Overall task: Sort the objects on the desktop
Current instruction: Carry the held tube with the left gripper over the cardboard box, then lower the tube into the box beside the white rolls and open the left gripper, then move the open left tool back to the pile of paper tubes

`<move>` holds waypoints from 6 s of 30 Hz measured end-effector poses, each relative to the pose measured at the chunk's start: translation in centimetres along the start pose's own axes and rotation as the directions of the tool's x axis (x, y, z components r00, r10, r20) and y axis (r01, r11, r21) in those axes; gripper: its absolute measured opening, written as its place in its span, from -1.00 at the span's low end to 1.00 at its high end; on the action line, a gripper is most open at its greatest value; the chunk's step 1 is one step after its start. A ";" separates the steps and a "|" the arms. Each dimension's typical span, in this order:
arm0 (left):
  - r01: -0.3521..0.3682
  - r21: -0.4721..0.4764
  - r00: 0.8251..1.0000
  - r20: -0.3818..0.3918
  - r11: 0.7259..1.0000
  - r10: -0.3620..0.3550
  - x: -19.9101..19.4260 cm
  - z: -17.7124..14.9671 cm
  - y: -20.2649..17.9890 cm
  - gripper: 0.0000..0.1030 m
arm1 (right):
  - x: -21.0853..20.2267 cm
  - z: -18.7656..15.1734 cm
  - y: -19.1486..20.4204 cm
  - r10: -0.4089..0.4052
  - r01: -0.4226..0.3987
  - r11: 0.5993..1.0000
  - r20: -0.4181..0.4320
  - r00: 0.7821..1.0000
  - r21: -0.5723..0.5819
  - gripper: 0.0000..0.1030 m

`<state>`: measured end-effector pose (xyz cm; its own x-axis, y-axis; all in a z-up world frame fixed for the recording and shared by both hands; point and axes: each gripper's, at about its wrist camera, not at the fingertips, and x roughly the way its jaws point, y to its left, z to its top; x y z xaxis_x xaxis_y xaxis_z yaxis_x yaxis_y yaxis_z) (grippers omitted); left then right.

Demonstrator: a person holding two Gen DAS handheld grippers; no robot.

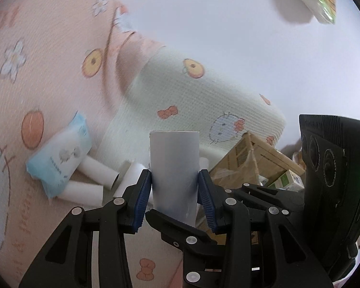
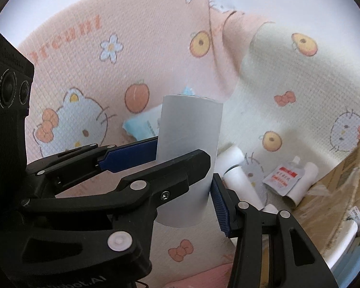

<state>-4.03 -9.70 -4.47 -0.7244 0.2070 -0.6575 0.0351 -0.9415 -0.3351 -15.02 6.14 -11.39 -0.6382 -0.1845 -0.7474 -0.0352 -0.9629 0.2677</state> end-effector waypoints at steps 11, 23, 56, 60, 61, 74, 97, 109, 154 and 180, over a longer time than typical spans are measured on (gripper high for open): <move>0.001 0.113 1.000 0.027 0.994 -0.004 0.0 1.7 -5.4 -0.14 | -4.2 0.0 -2.4 -0.028 0.021 0.998 0.125 0.992 0.059 -0.13; 0.056 0.203 0.998 -0.045 0.978 -0.048 3.2 2.2 -11.4 -0.14 | -7.3 -1.7 -6.9 -0.094 0.070 0.986 0.154 0.984 0.151 -0.12; 0.195 0.373 0.908 -0.419 0.907 -0.023 15.5 1.2 -23.0 -0.15 | -10.3 -7.5 -20.4 -0.103 0.079 0.881 0.026 0.994 0.466 -0.06; 0.202 0.361 0.885 -0.466 0.910 -0.012 17.2 0.9 -23.3 -0.15 | -9.9 -8.2 -22.0 -0.076 0.074 0.867 -0.016 0.997 0.493 -0.06; 0.203 0.357 0.879 -0.477 0.912 -0.008 17.6 0.8 -23.4 -0.15 | -9.8 -8.4 -22.3 -0.070 0.071 0.864 -0.021 0.997 0.499 -0.06; 0.209 0.254 0.801 -0.598 0.945 -0.016 21.6 0.8 -22.6 -0.15 | -8.8 -10.0 -25.3 -0.010 0.046 0.817 -0.065 0.998 0.575 -0.06; 0.049 0.321 0.709 -0.679 0.946 0.193 27.1 -1.8 -21.2 -0.15 | -12.4 -10.4 -21.0 -0.269 0.304 0.901 -0.152 0.951 0.310 -0.30; 0.067 0.340 0.738 -0.650 0.938 0.183 25.2 -1.4 -21.9 0.01 | -11.9 -9.6 -21.5 -0.350 0.390 0.885 -0.190 0.917 0.253 -0.30; -0.062 0.074 0.995 -0.068 0.995 0.067 2.8 6.1 -3.4 -0.88 | -11.4 0.7 -7.4 -0.285 0.285 0.957 -0.005 0.958 0.048 -0.30; -0.148 -0.157 0.981 -0.149 0.977 0.124 3.1 3.9 9.7 -0.88 | -0.7 4.2 -3.7 -0.103 0.108 0.968 -0.036 0.994 0.224 -0.30</move>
<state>-8.62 -19.24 -7.17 -0.6034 0.1257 -0.7874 0.2491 -0.9084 -0.3359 -17.71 10.68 -9.32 -0.6032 -0.0915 -0.7923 -0.2757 -0.9083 0.3147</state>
